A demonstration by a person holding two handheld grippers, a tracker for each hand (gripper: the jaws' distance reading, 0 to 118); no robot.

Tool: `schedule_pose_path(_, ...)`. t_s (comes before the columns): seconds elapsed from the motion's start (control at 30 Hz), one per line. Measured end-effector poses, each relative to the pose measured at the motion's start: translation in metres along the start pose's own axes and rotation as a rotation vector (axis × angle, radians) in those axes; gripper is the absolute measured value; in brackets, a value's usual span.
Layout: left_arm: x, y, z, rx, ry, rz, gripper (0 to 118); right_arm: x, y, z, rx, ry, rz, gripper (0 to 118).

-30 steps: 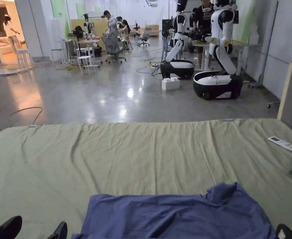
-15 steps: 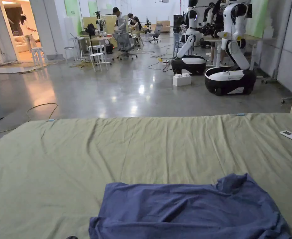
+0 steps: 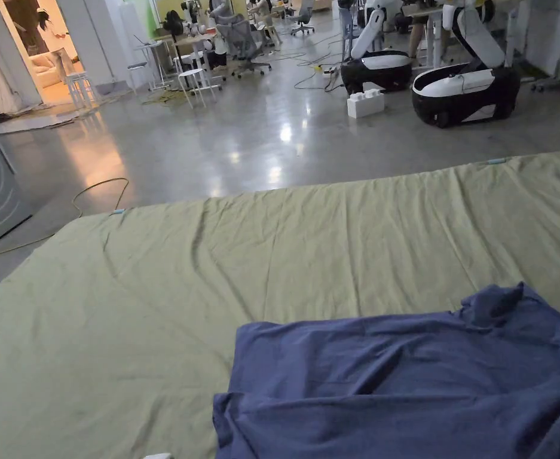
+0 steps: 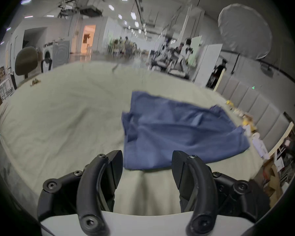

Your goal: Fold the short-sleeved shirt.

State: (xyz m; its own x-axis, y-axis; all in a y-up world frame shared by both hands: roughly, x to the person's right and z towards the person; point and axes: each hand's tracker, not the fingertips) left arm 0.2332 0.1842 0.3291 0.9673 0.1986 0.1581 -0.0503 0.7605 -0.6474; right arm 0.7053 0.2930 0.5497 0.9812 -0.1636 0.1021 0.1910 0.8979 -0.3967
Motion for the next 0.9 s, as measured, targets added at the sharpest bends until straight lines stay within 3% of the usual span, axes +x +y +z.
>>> schedule_pose_path(0.23, -0.009, 0.003, -0.061, -0.103, 0.041, -0.024, 60, 0.025, -0.010, -0.002, -0.068, -0.077, -0.007, 0)
schedule_pose_path(0.37, 0.008, 0.004, -0.065, -0.132, 0.061, -0.190, 22, 0.039, -0.018, -0.013, -0.120, -0.105, -0.014, 0)
schedule_pose_path(0.5, 0.026, 0.005, -0.069, -0.189, 0.069, -0.306, 16, 0.045, -0.008, -0.036, -0.158, -0.131, 0.003, 0)
schedule_pose_path(0.57, 0.027, 0.009, -0.078, -0.235, 0.077, -0.278, 15, 0.057, -0.004, -0.059, -0.149, -0.146, -0.023, 2)
schedule_pose_path(0.6, 0.027, 0.013, -0.080, -0.240, 0.072, -0.266, 14, 0.063, -0.002, -0.072, -0.149, -0.140, -0.045, 11)
schedule_pose_path(0.63, 0.026, 0.016, -0.081, -0.256, 0.066, -0.258, 14, 0.071, 0.000, -0.091, -0.158, -0.136, -0.072, 33)
schedule_pose_path(0.67, 0.024, 0.018, -0.081, -0.266, 0.057, -0.264, 14, 0.081, 0.001, -0.111, -0.159, -0.131, -0.102, 70)
schedule_pose_path(0.7, 0.022, 0.019, -0.081, -0.269, 0.049, -0.269, 14, 0.091, 0.000, -0.128, -0.154, -0.115, -0.131, 86)
schedule_pose_path(0.77, 0.018, 0.017, -0.081, -0.267, 0.035, -0.268, 14, 0.112, -0.003, -0.167, -0.165, -0.171, -0.203, 84)
schedule_pose_path(0.87, 0.018, 0.014, -0.080, -0.256, 0.035, -0.245, 14, 0.133, -0.018, -0.217, -0.288, -0.321, -0.202, 83)
schedule_pose_path(0.9, 0.017, 0.012, -0.081, -0.251, 0.037, -0.246, 14, 0.138, -0.024, -0.228, -0.339, -0.355, -0.193, 72)
